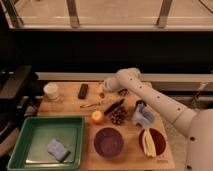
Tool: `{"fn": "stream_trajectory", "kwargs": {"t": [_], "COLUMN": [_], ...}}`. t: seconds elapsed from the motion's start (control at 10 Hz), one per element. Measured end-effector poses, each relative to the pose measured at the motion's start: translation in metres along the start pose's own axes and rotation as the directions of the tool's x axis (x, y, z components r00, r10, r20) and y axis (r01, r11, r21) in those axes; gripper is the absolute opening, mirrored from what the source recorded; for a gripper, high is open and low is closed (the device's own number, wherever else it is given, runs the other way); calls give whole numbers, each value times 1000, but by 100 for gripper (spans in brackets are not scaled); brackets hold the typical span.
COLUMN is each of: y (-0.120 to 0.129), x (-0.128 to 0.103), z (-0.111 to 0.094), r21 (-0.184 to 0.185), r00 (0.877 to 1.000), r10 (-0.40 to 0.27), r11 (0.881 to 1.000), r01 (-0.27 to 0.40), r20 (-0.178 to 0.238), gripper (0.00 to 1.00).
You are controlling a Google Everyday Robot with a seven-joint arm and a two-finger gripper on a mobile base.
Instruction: Place pepper in plastic cup
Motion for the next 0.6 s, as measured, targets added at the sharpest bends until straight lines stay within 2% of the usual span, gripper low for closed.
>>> {"fn": "stream_trajectory", "kwargs": {"t": [0.2,0.5,0.6], "y": [19,53,69], "x": [-9,-41,-54], "z": [-29,-85,-109], "r21": [-19,-80,-102], "r00": [1000,999,997], "r10": [17,48,71], "r11": [1000,996,992], "r01": [-17,-46,-70], "r20": [1,17,15], "gripper": [0,0,0]}}
